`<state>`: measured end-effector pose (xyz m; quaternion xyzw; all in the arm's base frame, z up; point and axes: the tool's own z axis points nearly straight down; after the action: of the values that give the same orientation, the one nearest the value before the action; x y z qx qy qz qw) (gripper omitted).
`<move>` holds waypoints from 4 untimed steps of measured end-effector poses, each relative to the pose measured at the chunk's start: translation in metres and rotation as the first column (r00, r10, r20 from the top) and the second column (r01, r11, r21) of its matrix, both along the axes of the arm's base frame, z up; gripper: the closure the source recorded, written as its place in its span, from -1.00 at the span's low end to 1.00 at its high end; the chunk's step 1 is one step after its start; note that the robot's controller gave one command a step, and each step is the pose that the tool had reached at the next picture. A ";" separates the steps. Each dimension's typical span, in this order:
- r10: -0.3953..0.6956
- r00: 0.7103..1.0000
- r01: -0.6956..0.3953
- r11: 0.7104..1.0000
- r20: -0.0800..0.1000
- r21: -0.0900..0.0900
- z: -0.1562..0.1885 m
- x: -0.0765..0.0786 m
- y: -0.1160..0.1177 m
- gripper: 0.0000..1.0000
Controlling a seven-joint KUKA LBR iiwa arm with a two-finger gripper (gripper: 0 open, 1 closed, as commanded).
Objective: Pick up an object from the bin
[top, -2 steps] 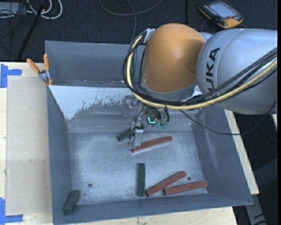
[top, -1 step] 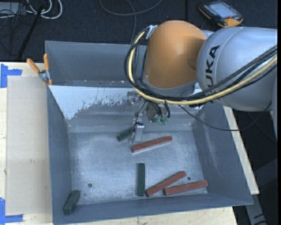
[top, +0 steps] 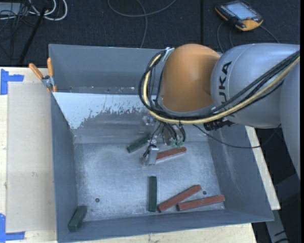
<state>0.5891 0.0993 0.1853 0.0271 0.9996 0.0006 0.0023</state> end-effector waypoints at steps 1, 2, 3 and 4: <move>-0.024 1.000 0.024 1.000 -0.002 0.000 -0.061 -0.008 -0.010 -1.00; 0.018 1.000 -0.018 1.000 -0.001 -0.001 -0.112 0.022 -0.009 -1.00; -0.030 1.000 0.030 1.000 -0.006 0.001 -0.099 0.021 -0.053 -1.00; -0.047 0.999 0.047 0.999 -0.003 -0.003 -0.092 0.023 -0.085 -1.00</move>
Offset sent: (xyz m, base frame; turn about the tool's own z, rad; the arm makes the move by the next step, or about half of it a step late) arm 0.0230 -0.0092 -0.1153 -0.0178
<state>0.6121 0.0146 0.0930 0.0506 0.9987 -0.0012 0.0010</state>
